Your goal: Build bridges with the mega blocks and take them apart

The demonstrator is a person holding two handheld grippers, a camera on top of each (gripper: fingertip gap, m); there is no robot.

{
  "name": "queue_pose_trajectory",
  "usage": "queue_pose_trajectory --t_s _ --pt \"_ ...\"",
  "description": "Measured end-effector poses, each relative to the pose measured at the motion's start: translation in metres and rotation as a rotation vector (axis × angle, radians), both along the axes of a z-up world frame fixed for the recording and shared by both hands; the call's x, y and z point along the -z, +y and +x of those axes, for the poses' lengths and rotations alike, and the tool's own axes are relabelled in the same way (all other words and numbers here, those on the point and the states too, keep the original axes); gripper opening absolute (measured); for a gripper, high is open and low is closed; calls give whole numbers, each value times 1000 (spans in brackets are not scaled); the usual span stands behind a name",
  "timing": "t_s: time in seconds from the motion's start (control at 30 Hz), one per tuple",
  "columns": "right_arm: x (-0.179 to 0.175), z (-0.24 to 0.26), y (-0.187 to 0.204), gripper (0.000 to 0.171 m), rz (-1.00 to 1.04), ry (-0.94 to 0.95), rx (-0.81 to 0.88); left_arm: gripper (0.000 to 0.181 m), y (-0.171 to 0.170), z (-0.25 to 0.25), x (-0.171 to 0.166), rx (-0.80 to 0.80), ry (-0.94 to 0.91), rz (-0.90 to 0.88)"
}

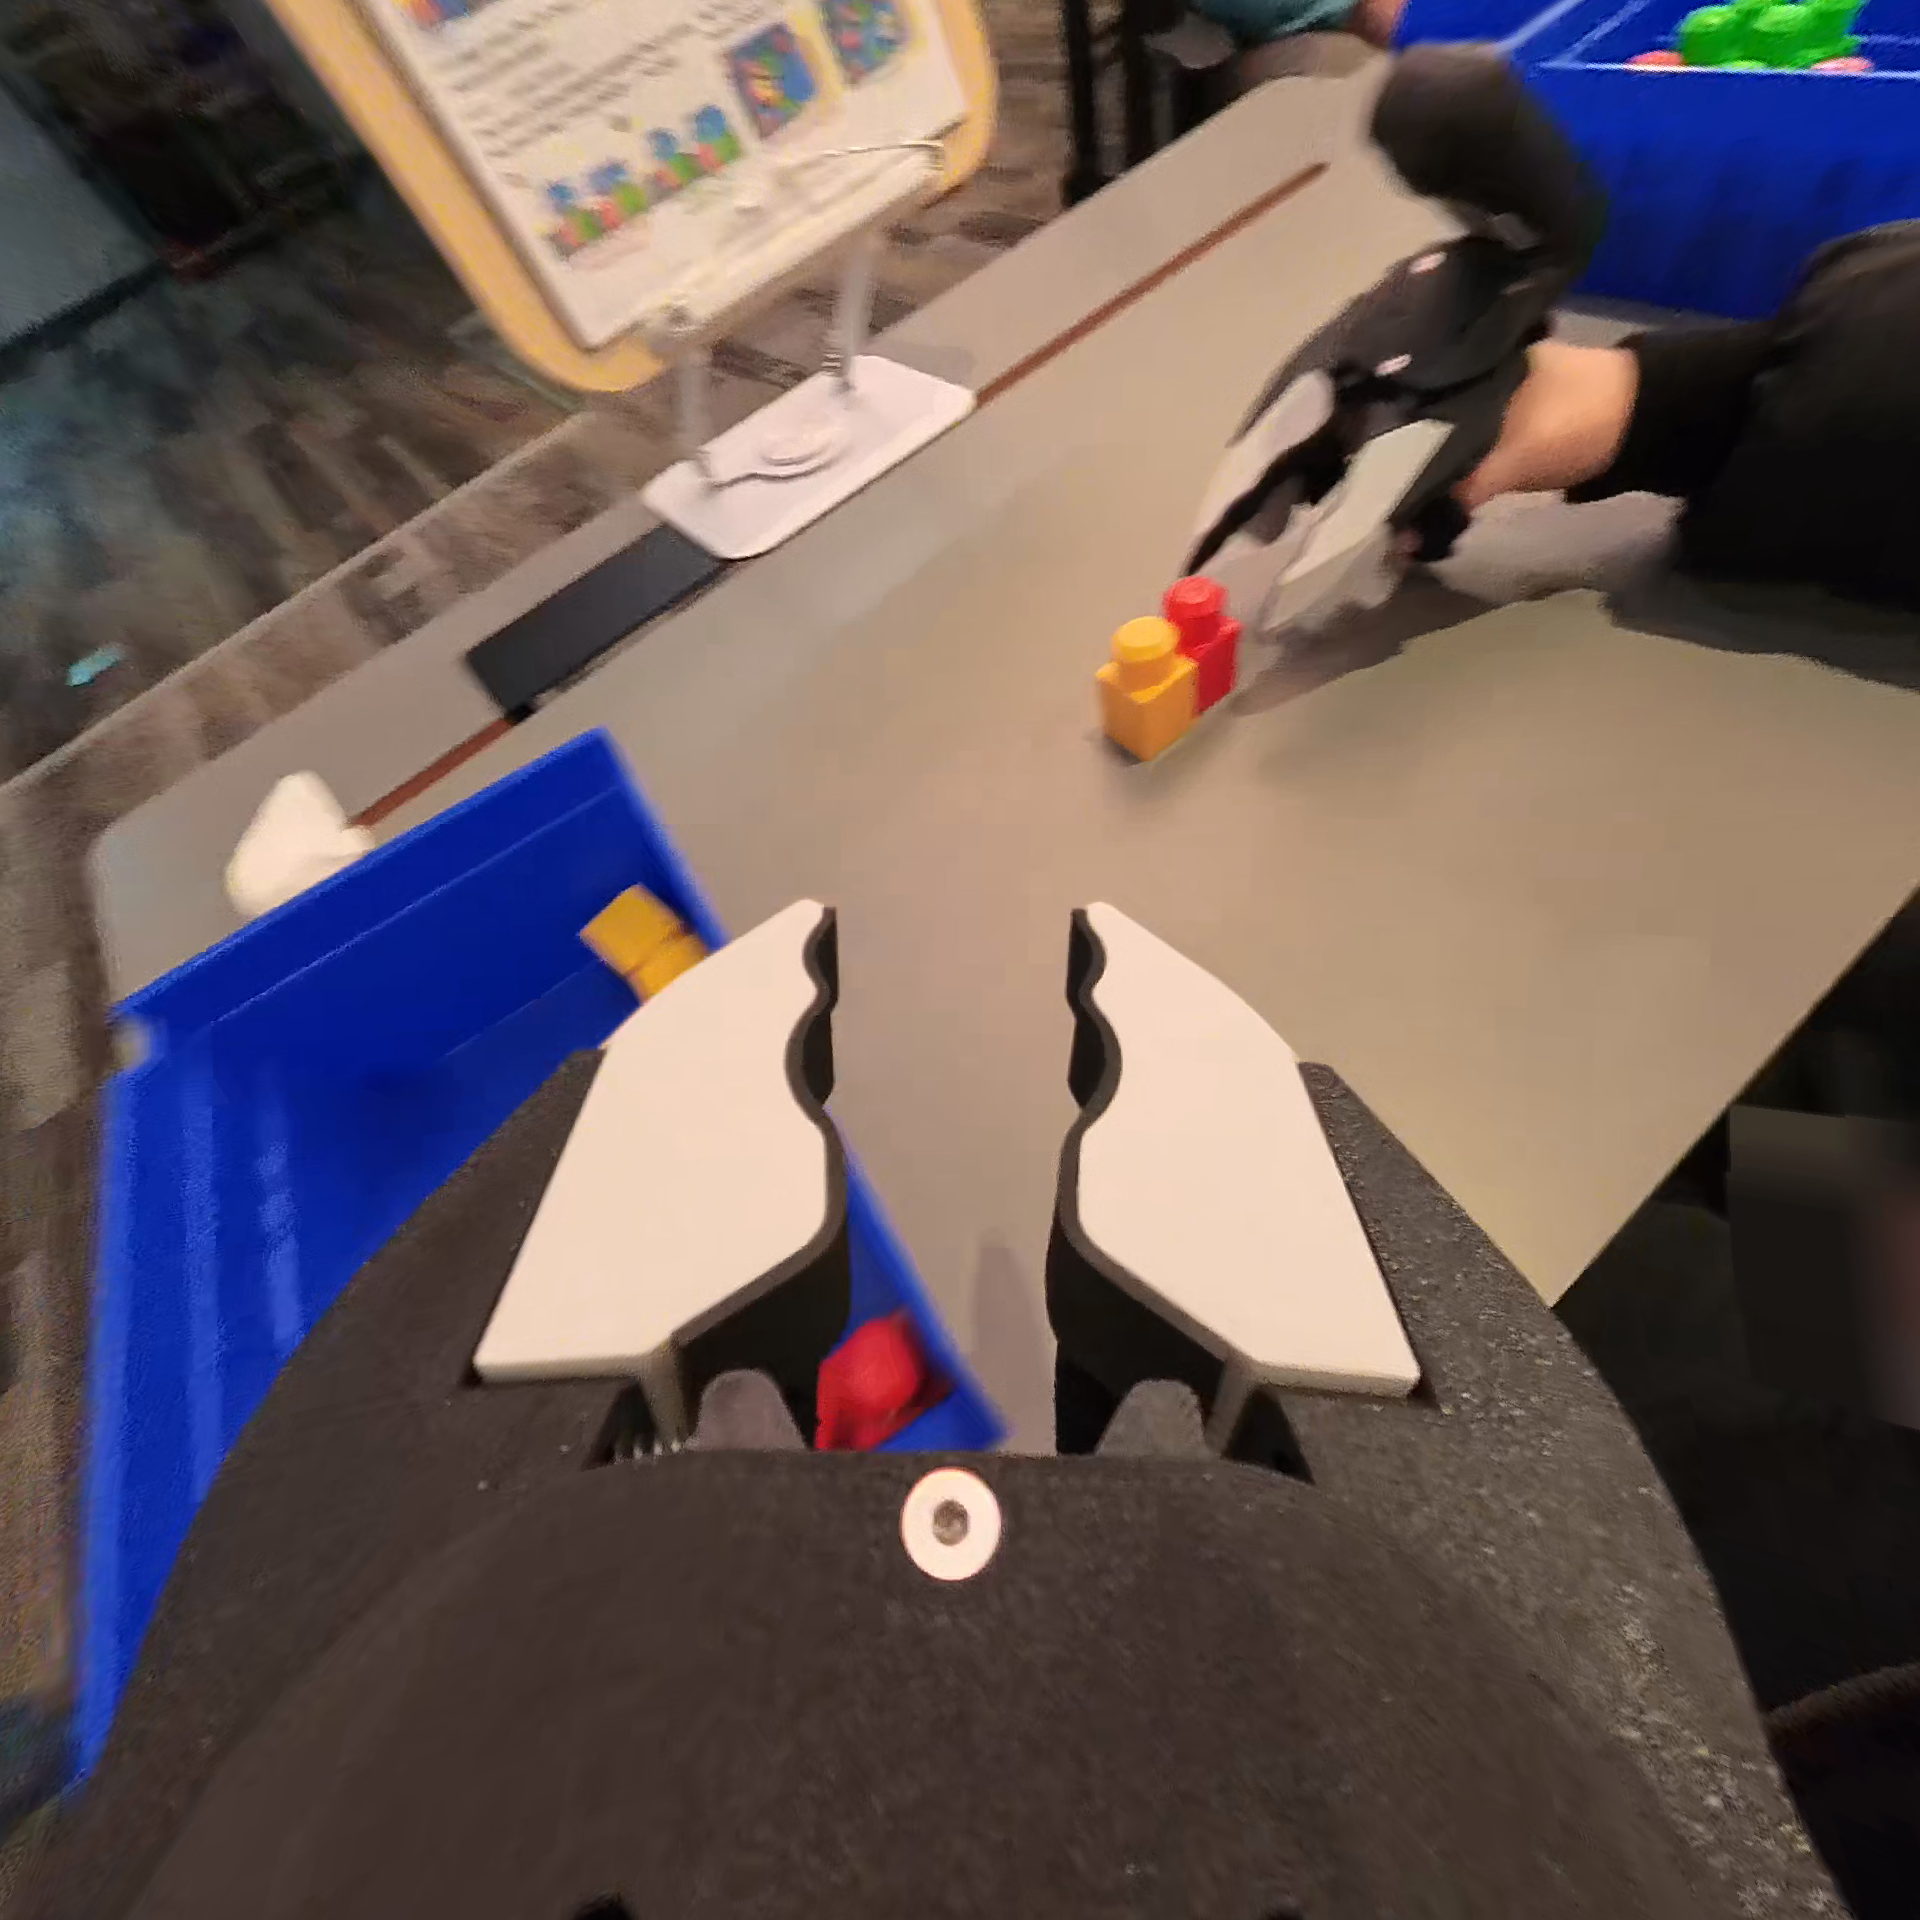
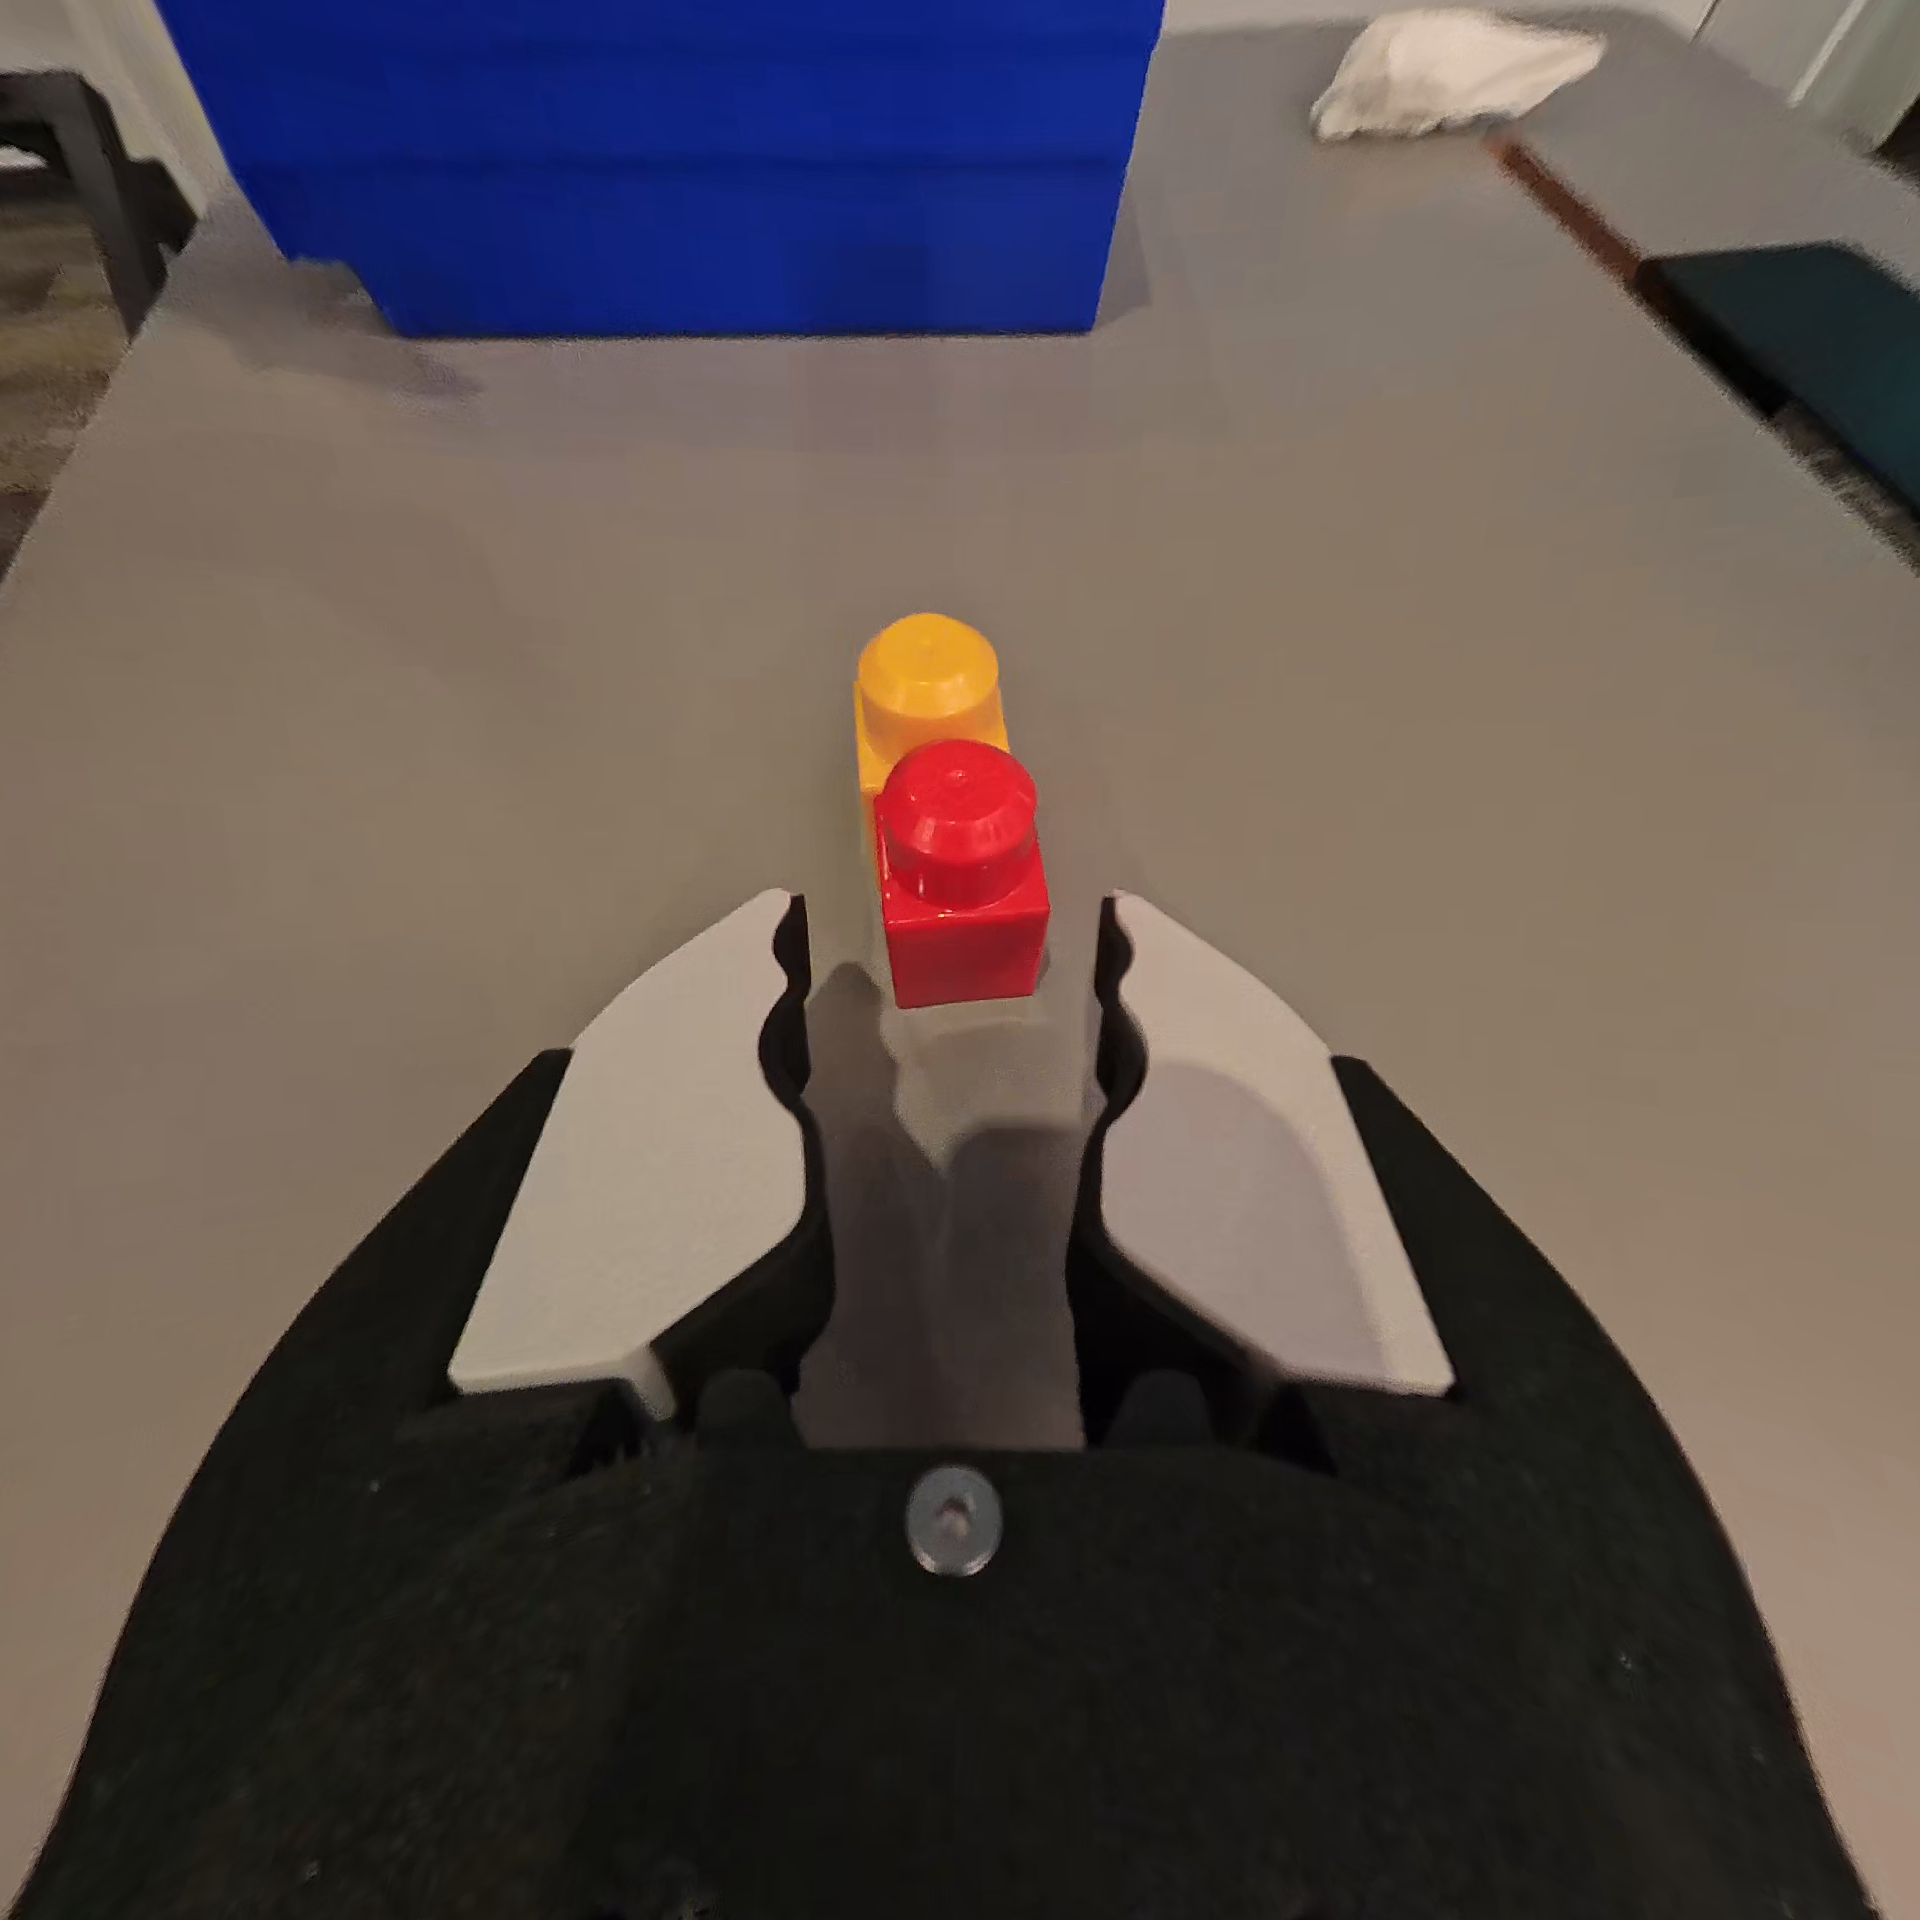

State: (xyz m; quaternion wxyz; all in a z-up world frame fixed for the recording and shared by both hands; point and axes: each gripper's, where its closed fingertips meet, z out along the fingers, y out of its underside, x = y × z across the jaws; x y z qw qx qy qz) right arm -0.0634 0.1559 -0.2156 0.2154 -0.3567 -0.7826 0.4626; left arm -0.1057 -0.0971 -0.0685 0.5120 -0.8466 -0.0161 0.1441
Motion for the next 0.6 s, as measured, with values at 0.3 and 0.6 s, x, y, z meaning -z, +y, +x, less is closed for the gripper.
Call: queue_pose_trajectory --t_s 0.3,0.6 --pt "-42 35 16 50 13 88 46 37 -108 -71 32 -6 -63 -239" --pt "-60 62 -9 48 -91 91 39 31 -138 -104 108 292 101 -888"
